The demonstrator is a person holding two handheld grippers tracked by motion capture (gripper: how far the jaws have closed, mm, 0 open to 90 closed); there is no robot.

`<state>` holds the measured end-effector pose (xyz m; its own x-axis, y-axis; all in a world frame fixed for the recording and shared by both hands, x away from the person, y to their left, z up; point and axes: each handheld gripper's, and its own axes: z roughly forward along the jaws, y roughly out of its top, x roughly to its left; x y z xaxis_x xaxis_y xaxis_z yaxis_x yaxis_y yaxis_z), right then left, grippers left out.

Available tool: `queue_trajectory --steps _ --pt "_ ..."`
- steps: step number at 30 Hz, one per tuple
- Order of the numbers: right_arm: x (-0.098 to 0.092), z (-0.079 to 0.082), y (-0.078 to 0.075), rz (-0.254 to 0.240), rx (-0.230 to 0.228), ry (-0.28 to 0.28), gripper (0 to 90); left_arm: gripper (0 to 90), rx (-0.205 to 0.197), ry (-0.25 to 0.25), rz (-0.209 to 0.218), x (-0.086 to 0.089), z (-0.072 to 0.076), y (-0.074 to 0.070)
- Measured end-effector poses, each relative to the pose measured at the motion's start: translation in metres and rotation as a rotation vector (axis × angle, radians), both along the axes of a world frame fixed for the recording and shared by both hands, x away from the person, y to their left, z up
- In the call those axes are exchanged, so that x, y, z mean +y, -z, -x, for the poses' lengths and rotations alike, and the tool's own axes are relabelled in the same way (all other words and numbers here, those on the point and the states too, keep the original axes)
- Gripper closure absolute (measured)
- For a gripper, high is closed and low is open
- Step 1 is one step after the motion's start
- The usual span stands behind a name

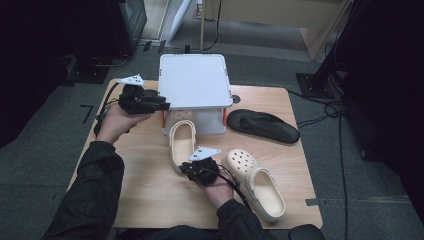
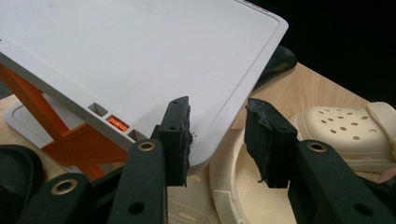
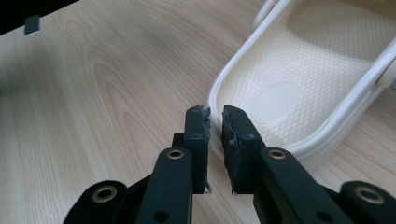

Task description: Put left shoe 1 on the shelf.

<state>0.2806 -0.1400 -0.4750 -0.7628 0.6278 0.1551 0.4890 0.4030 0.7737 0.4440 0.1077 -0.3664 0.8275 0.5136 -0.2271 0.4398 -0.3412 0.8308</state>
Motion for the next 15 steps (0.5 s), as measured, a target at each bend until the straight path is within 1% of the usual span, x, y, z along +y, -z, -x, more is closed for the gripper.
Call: queue_trajectory --steps 1,4,5,7,10,12,13,15 --pt "0.000 0.001 0.001 0.007 -0.010 -0.001 80.3 61.3 0.001 0.000 0.001 0.000 0.000 0.000" --pt "0.000 0.003 0.005 0.011 -0.006 -0.002 80.3 61.4 0.003 -0.001 0.003 0.000 0.000 0.000" --pt "-0.003 0.006 0.011 0.009 0.010 -0.004 80.7 61.5 0.002 0.000 0.003 0.000 0.000 0.000" --pt "-0.004 0.008 0.016 0.006 0.013 -0.005 80.8 61.7 0.002 -0.001 0.003 0.000 0.000 0.000" --pt "-0.002 0.009 0.022 0.047 0.039 -0.007 80.3 61.8 -0.002 -0.002 0.000 0.000 0.000 0.000" --pt "-0.002 0.009 0.025 0.040 0.043 -0.004 81.7 61.8 -0.002 -0.001 0.000 0.000 0.000 0.000" --pt "-0.003 0.009 0.025 0.037 0.036 -0.004 83.1 61.8 -0.001 -0.001 0.001 0.000 0.000 0.000" --pt "-0.002 0.007 0.025 0.036 0.036 -0.001 83.3 61.9 0.000 -0.002 0.002 0.000 0.000 0.000"
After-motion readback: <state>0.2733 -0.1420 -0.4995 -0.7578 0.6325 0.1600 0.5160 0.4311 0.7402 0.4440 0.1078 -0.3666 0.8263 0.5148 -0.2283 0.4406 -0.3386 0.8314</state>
